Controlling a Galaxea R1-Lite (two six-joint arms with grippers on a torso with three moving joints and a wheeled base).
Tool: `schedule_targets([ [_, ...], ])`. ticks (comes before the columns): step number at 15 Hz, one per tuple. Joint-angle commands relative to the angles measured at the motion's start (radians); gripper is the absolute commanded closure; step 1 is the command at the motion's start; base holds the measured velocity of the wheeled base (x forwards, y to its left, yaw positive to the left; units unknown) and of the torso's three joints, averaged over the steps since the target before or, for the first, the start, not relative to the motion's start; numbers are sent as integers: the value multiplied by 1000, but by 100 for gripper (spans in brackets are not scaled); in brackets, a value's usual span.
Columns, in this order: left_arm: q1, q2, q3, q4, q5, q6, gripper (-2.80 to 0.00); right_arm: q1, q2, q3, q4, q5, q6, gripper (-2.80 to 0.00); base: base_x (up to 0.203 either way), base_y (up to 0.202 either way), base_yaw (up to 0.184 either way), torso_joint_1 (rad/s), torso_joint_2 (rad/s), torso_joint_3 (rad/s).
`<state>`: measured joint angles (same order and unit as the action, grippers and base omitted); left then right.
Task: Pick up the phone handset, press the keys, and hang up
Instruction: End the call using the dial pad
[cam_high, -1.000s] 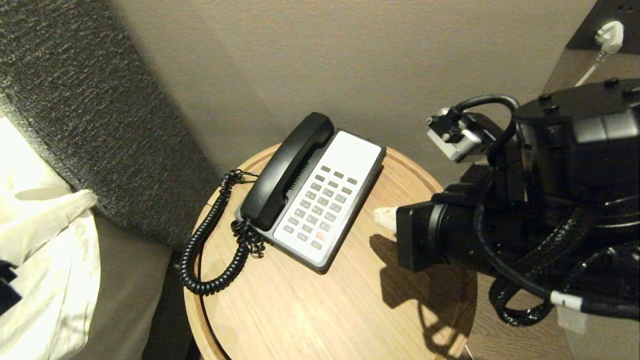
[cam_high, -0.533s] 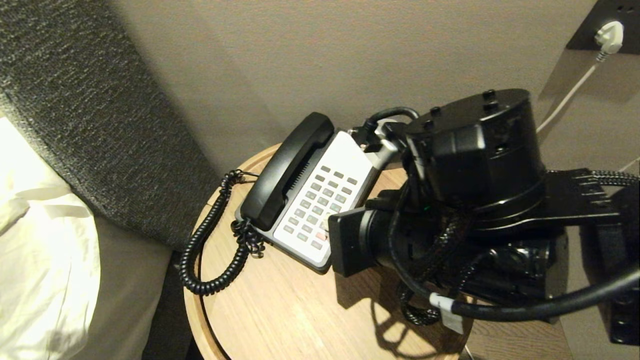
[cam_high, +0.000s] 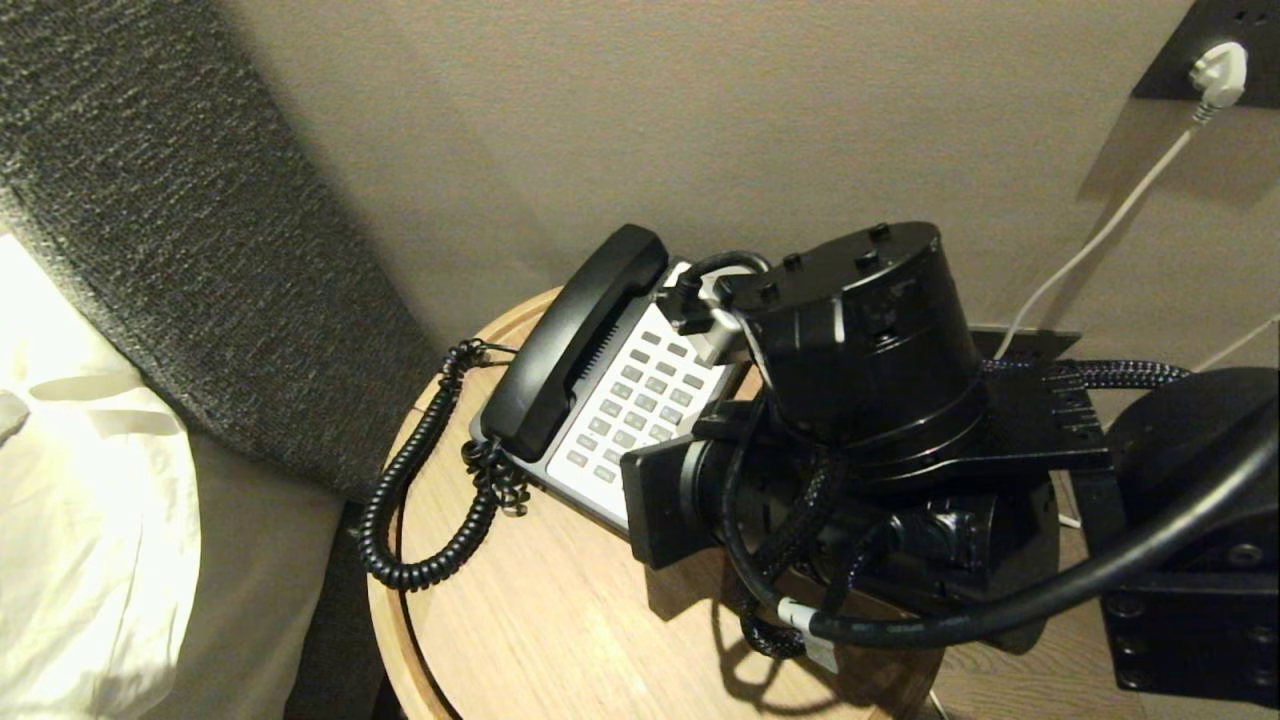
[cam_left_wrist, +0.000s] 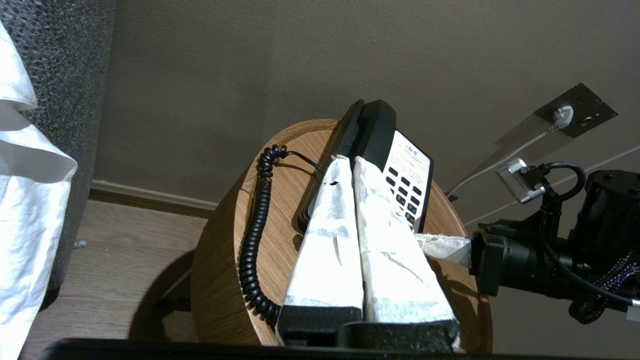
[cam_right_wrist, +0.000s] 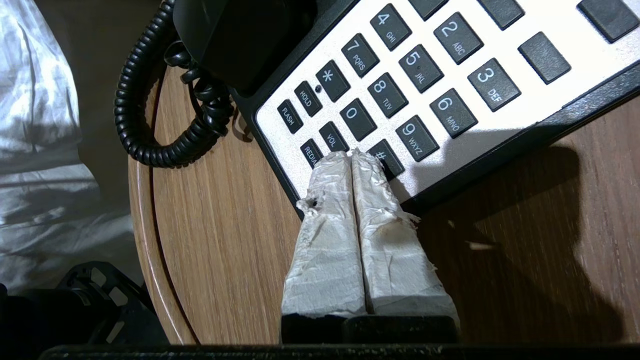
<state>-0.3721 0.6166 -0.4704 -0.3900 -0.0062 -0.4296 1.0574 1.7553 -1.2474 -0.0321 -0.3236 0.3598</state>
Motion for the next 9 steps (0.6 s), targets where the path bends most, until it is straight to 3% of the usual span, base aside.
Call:
schedule_targets([
  [1, 0, 2, 1, 0, -4, -4, 0, 0, -11, -1, 13, 0, 2, 0, 0, 0, 0, 0, 0, 0],
  [9, -1, -3, 7, 16, -12, -8, 0, 10, -28, 16, 45, 5, 13, 0, 0, 0, 0, 0, 0, 0],
])
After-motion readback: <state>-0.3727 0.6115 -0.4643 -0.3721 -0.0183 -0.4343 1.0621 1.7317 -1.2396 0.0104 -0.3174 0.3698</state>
